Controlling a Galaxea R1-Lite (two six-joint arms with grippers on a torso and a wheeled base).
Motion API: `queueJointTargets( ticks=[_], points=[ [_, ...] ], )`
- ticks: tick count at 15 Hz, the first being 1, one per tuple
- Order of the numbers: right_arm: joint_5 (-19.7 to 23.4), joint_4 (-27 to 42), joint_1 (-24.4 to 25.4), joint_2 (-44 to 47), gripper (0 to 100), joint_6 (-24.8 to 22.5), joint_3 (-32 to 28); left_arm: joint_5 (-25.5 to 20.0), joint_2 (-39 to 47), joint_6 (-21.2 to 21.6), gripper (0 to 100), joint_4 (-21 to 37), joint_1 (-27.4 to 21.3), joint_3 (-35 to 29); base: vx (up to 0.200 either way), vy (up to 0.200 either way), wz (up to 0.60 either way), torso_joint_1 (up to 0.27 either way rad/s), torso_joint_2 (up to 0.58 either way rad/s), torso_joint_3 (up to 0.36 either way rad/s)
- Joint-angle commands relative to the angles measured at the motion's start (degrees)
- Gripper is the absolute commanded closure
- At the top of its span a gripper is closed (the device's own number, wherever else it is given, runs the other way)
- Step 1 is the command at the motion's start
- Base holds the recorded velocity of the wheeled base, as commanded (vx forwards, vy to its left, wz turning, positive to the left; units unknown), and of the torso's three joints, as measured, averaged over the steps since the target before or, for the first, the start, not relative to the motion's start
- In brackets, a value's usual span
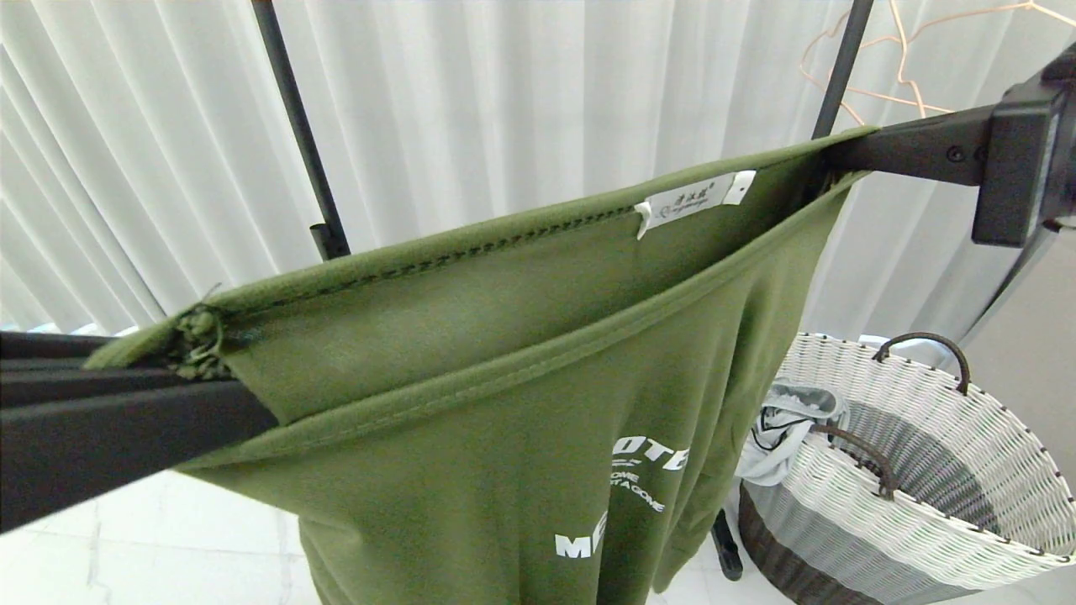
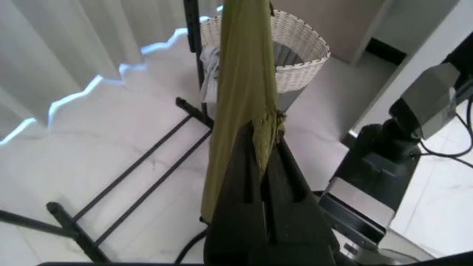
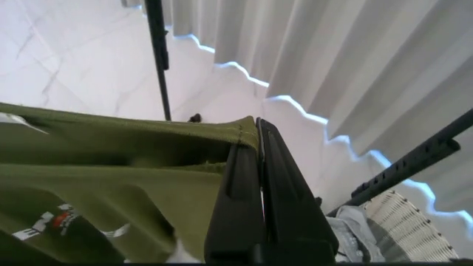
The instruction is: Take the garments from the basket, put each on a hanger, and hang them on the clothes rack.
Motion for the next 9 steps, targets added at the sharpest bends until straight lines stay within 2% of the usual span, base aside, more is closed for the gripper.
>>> queueJointTargets(
  ticks=[1, 2, 3, 4, 5, 6, 9],
  points=[
    [-2.32, 0.5, -0.08, -0.62, 100, -0.19, 0.06, 0.34, 0.06, 0.08, 100, -0.03, 0.83, -0.1, 0.0, 0.0, 0.0, 0.0, 0.0, 0.0],
    [-4.25, 1.11, -0.25, -1.24, 100, -0.19, 0.15, 0.34, 0.23, 0.43, 100, -0.03, 4.08, -0.46, 0.0, 0.0, 0.0, 0.0, 0.0, 0.0],
    [-4.25, 1.11, -0.25, -1.24, 100, -0.19, 0.15, 0.34, 0.23, 0.43, 100, -0.03, 4.08, -0.46, 0.0, 0.0, 0.0, 0.0, 0.0, 0.0],
    [-5.57, 3.84, -0.6, -3.7, 100, -0.19, 0.24, 0.34, 0.76, 4.56, 100, -0.12, 14.54, -0.37, 0.0, 0.0, 0.0, 0.0, 0.0, 0.0],
    [-5.57, 6.03, -0.78, -5.19, 100, -0.19, 0.24, 0.25, 0.85, 6.67, 100, -0.47, 18.32, -0.1, 0.0, 0.0, 0.0, 0.0, 0.0, 0.0],
    [-5.57, 8.41, -0.87, -6.69, 100, -0.19, 0.15, 0.17, 1.29, 7.46, 100, -1.0, 20.61, -0.19, 0.0, 0.0, 0.0, 0.0, 0.0, 0.0],
    [-5.57, 10.6, -0.87, -8.27, 100, -0.19, 1.12, 0.17, 1.55, 7.28, 100, -2.58, 21.22, 1.13, 0.0, 0.0, 0.0, 0.0, 0.0, 0.0]
  ],
)
